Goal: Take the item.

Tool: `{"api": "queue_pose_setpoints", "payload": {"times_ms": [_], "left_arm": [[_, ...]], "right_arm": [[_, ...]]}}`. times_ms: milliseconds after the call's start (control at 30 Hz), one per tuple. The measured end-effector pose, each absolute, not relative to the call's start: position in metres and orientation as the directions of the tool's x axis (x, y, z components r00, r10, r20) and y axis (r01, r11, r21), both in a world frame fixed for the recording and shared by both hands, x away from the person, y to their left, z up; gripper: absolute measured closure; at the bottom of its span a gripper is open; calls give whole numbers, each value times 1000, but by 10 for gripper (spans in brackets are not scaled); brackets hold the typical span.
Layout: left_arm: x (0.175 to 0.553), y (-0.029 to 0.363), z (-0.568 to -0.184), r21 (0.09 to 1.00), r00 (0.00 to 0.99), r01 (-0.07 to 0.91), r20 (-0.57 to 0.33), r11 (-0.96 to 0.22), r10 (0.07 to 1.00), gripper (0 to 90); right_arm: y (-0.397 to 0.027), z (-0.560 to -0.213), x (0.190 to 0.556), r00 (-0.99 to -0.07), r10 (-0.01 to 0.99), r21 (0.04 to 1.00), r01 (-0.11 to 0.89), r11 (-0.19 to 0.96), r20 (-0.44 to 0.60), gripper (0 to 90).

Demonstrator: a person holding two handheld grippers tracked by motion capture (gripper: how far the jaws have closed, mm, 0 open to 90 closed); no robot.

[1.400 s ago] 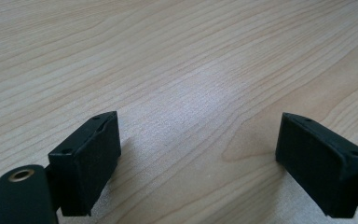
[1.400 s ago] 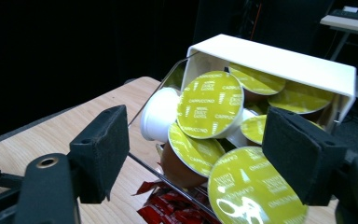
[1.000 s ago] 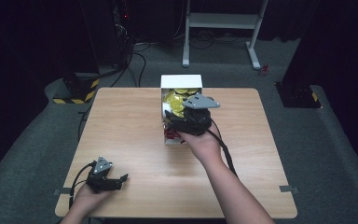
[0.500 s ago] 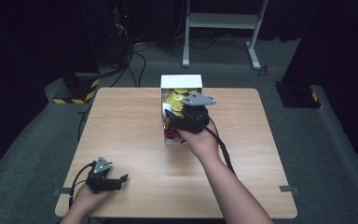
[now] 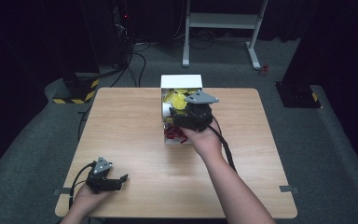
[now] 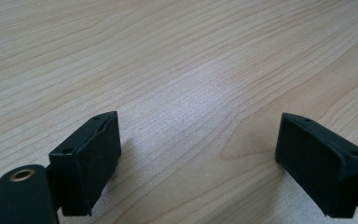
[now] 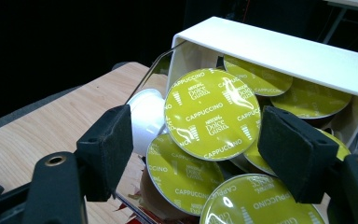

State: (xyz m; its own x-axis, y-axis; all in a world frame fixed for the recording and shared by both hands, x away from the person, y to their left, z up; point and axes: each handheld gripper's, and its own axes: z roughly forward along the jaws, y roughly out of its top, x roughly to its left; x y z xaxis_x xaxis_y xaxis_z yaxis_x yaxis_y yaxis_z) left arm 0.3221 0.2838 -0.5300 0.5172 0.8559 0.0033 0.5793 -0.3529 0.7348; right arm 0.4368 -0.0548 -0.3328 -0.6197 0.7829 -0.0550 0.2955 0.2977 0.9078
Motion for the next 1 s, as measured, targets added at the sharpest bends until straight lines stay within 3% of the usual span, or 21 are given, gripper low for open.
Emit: {"api": "queue_pose_setpoints", "payload": {"times_ms": [533,1000], "left_arm": [[322,284,-530,735,518,579,2,-352,855,145],[322,284,-530,734,520,580,1,-354,854,146]], "right_arm": [[-55,-320,451,-598,800,909,299,290,-58,212],[-47,-327,459,-613,788,880,338,333,-63,236]]}}
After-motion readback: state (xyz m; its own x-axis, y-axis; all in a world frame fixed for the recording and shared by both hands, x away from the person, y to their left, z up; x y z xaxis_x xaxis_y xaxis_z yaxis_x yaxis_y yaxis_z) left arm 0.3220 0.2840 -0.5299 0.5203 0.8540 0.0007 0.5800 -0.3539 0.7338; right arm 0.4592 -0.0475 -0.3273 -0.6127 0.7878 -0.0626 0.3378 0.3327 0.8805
